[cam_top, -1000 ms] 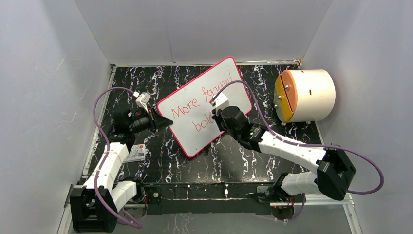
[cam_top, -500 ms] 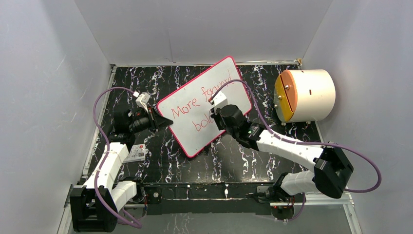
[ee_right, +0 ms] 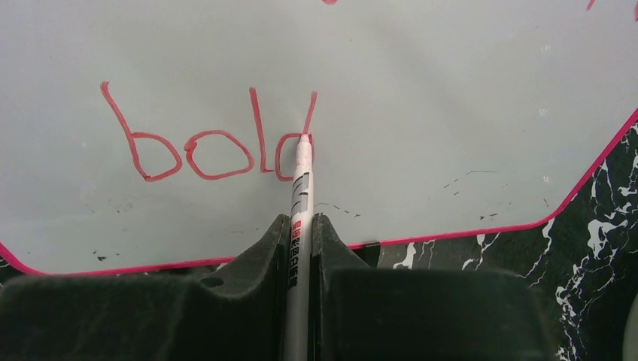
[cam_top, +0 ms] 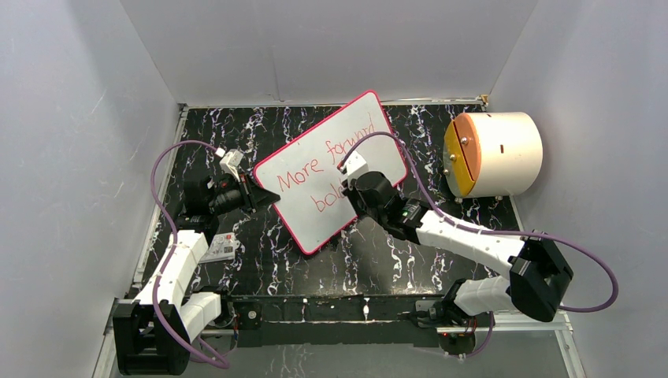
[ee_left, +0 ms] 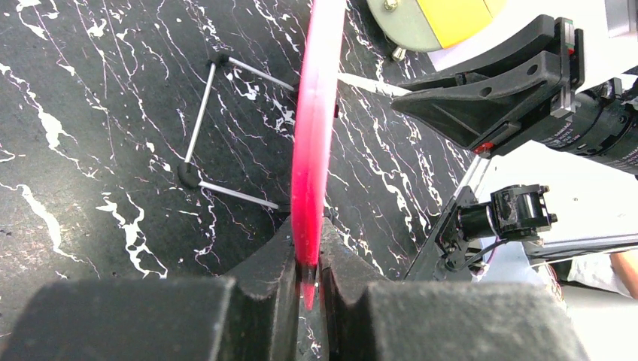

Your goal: Write a sentence on the whiteboard

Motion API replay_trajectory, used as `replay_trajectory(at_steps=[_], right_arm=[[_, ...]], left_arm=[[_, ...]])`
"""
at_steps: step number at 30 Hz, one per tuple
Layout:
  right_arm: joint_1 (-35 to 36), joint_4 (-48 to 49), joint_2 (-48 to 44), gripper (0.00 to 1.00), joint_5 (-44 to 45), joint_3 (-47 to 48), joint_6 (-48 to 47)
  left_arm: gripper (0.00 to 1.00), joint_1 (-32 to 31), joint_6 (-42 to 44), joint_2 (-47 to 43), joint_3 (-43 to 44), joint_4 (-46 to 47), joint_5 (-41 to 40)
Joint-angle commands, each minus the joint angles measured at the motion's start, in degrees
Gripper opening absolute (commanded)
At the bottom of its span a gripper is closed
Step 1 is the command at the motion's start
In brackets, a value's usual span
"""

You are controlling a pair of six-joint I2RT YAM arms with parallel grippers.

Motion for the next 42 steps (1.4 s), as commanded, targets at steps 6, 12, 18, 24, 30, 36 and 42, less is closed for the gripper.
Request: replay_trajectory(at_steps=[6, 12, 18, 24, 30, 36, 42], right_arm=[[-0.3, -1.4, -1.7, 0.00, 0.2, -2.1, 1.2], [-0.3, -1.3, -2.1, 0.00, 0.9, -3.0, 1.6], [-0.3, -0.8, -2.7, 0.00, 2.0, -3.1, 1.5], [-0.5, 0.2, -4.3, 0.00, 2.8, -2.9, 0.7], [-1.4, 1.2, -5.4, 0.00, 2.5, -2.9, -0.1], [-2.4, 4.1, -5.2, 0.00, 0.9, -2.8, -0.4], [-2.8, 4.9, -4.7, 0.00, 0.3, -2.9, -0.2]], left_arm=[[0.00, 0.4, 2.2, 1.4, -0.2, -4.8, -5.3], [0.00, 0.4, 2.3, 1.4, -0.1, -5.0, -5.4], [0.00, 0.4, 2.4, 1.4, -0.1, -5.1, -5.7], [0.00, 0.4, 2.4, 1.4, -0.1, -5.2, -5.7], [0.00, 0.4, 2.4, 1.5, 0.0, -5.2, -5.7], [0.00, 0.4, 2.3, 1.7, 0.0, -5.2, -5.7], [0.00, 0.4, 2.2, 1.7, 0.1, -5.2, -5.6]])
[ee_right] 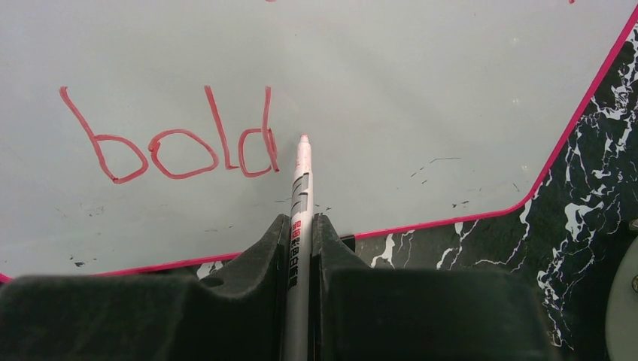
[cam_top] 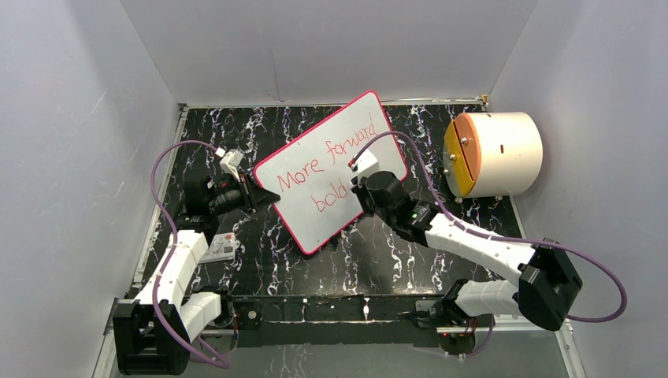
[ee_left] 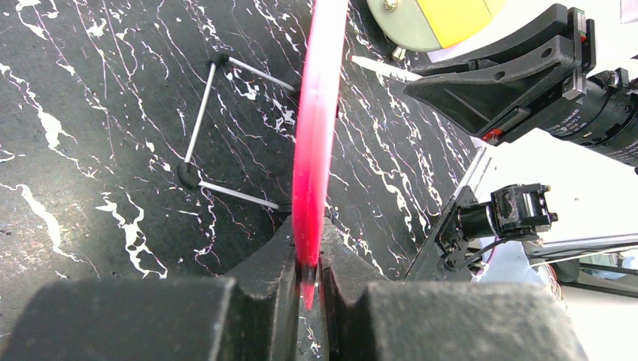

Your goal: Write a sentence on the whiteboard

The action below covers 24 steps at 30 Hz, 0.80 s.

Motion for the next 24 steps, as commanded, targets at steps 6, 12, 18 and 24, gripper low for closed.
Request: replay_trajectory(at_steps=[6, 12, 18, 24], right_arm=[[-0.8, 5.5, 0.1, 0.00, -1.0, 0.5, -0.6], [-0.9, 6.4, 1.4, 0.00, -1.7, 2.0, -1.1], [-0.9, 7.2, 2.3, 0.00, -2.2, 3.3, -1.8], [-0.9, 7.4, 2.4, 0.00, -2.3, 4.3, -1.8]], left_arm=[[0.00, 0.4, 2.3, 1.6, 0.0, -5.2, -5.7], [0.00, 0.4, 2.2, 1.6, 0.0, -5.2, -5.5], [0.00, 0.4, 2.3, 1.7, 0.0, -5.1, -5.5], [0.00, 0.4, 2.3, 1.8, 0.1, -5.2, -5.7]])
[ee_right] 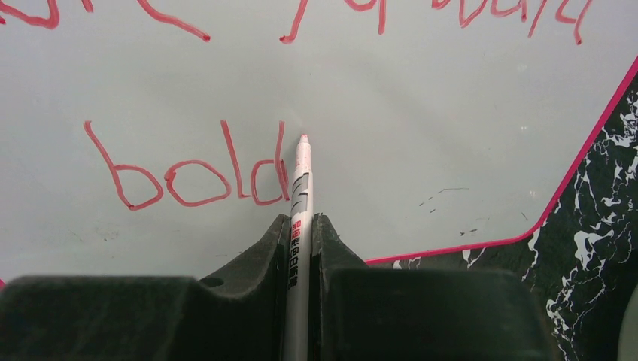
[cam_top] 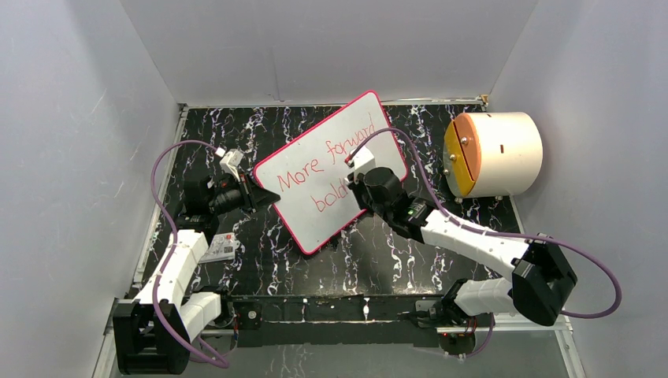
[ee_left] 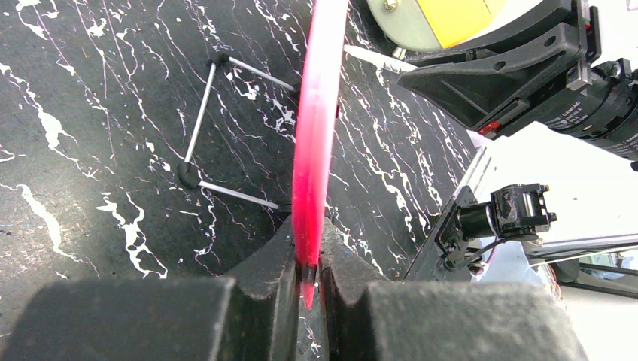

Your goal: Write a sentence on the whiteboard

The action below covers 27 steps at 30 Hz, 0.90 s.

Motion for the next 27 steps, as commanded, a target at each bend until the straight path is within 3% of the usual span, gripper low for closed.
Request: replay_trajectory(at_steps=[1, 27], right_arm=[[-0.2, 4.2, 0.1, 0.00, 0.0, 3.2, -0.9], [-0.3, -2.0, -0.1, 0.00, -1.5, -1.9, 1.4]], left_arm=[[0.00, 0.4, 2.3, 1.8, 0.0, -5.2, -5.6], [0.00, 0.4, 2.3, 1.9, 0.0, -5.2, -5.6]])
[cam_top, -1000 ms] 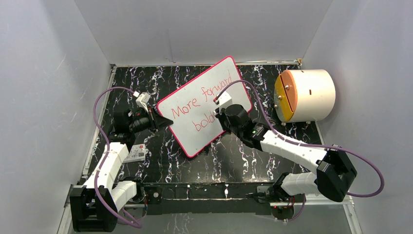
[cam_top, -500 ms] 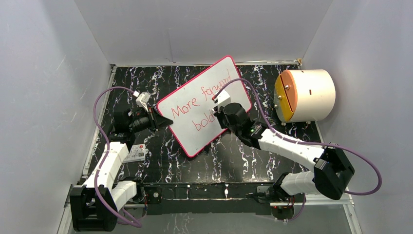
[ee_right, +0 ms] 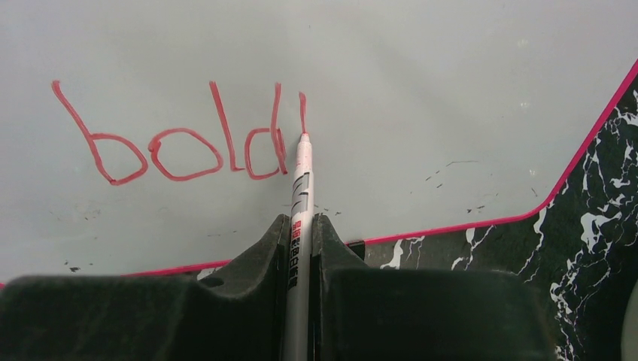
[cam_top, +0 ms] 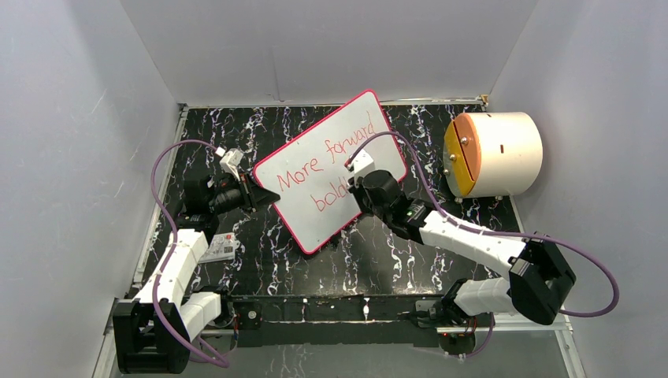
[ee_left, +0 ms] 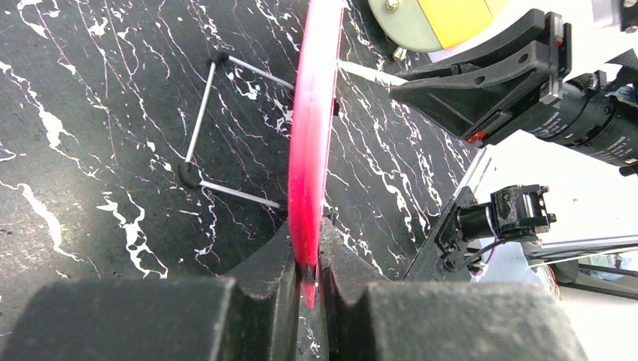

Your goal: Write a sentence on the whiteboard

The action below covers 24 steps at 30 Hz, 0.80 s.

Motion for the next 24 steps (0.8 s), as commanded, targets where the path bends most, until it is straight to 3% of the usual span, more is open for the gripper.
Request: replay_trajectory(at_steps=[1, 24], right_arm=[[-0.2, -1.3, -0.9, 0.00, -1.5, -1.6, 1.2], [-0.3, 0.3, -3.4, 0.00, 3.9, -2.1, 1.2]], left_arm=[[0.00, 0.4, 2.3, 1.6, -0.3, -4.8, -5.6], [0.00, 0.4, 2.5, 1.5, -0.3, -5.1, -5.9]])
